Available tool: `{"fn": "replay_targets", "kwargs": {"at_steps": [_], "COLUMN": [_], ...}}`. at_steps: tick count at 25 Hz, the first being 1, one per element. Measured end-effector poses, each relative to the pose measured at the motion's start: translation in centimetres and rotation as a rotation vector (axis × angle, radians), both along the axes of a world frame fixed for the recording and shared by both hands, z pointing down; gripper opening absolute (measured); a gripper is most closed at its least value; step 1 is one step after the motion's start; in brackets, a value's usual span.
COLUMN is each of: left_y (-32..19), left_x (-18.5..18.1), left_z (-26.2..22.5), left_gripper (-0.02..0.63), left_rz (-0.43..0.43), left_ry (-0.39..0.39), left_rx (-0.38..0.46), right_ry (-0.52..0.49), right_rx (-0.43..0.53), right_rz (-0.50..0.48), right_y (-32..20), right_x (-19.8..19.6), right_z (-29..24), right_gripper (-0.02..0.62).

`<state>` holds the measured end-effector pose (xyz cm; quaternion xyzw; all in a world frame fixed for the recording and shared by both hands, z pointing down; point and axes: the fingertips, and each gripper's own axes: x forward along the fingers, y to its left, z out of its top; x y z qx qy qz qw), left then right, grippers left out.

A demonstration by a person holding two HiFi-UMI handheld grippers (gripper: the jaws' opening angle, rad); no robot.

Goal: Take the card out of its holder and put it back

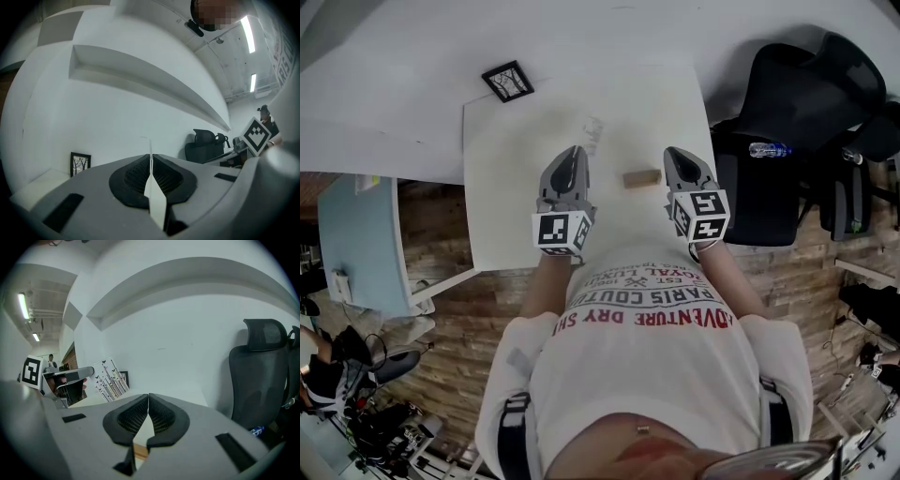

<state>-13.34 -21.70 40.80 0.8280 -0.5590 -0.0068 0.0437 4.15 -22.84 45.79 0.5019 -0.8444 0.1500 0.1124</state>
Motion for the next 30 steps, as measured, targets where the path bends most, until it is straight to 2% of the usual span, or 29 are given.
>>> {"fn": "replay_targets", "kwargs": {"at_steps": [9,24,30], "left_y": [0.4,0.9,1.0], "left_x": [0.0,1.0,1.1], "left_z": [-0.1,-0.1,-0.2], "left_gripper": [0.038,0.037,0.037], "left_rz": [-0.016,0.020,0.033], "left_ry": [0.011,-0.023,-0.011], "left_rx": [-0.009,0.009,0.006], "right_ry": [-0.001,0.011,0.015], "right_rx": [-0.008,-0.008,-0.014], "right_rz": [0.010,0.007,0.008], "right_y": [0.7,0.8,0.8], "right_x": [0.5,0.7,1.1], "right_z": [0.2,0.4,0.8], "right_gripper": [0.025,0.026,0.025]}}
